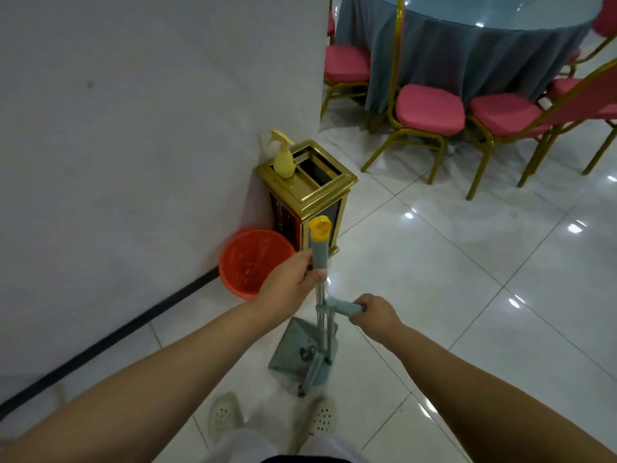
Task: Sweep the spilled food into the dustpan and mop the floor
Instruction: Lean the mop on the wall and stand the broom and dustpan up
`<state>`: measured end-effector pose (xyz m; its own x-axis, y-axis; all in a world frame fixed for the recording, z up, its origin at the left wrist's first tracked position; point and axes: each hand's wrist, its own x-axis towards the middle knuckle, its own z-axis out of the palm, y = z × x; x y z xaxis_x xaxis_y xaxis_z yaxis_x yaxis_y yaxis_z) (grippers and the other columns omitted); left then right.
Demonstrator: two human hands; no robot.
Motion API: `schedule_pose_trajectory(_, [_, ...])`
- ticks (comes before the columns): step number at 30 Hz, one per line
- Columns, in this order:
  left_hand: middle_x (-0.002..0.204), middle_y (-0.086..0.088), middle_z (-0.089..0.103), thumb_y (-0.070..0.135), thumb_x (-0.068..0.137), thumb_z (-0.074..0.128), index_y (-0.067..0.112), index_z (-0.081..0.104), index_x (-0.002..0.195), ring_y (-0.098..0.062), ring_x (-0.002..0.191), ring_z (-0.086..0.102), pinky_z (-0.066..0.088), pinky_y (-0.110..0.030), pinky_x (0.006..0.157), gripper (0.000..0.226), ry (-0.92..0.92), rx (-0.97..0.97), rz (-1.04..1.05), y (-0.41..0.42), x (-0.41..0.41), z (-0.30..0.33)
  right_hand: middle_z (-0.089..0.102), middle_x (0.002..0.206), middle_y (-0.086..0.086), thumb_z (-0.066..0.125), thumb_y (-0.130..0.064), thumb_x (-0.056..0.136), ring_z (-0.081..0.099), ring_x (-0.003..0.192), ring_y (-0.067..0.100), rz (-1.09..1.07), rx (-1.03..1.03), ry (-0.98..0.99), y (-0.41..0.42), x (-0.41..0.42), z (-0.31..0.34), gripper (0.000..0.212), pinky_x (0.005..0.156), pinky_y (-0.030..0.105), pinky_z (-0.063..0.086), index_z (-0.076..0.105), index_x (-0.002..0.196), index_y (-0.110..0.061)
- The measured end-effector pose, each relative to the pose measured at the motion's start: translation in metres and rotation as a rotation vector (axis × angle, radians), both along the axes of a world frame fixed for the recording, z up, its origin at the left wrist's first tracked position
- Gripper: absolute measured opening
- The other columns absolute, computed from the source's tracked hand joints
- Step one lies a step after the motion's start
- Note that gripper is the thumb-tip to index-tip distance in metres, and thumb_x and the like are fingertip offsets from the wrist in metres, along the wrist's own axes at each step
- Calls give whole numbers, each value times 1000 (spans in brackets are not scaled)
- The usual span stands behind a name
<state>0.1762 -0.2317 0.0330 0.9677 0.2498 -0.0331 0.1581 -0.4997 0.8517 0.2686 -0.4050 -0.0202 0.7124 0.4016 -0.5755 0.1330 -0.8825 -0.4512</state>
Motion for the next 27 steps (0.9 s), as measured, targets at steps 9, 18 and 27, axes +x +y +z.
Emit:
schedule_pose_trajectory(9, [84,12,58,37,90,51,43,48,88,-8,78,57,50,-34,71,7,-75,-39,83,97,-83,18,54,87,-5,64,-14,86,50,74,8,190,-1,-57,114,-54,12,26,57,15,38,66,112,-16])
schedule_pose_trajectory(18, [82,18,58,35,88,51,49,47,90,5,77,56,42,-10,65,15,-129,-28,268,218,-156,19,53,79,-12,60,-19,88,52,71,4,269,36,-132,254,-118,7,17,55,13,36,64,104,-22])
schedule_pose_trajectory(27, [92,11,61,30,91,55,34,52,104,-12,88,60,48,-29,77,13,-114,-20,418,297,-184,6,59,107,-3,61,-18,87,57,97,19,232,33,-200,349,-142,-4,29,88,36,53,63,115,-25])
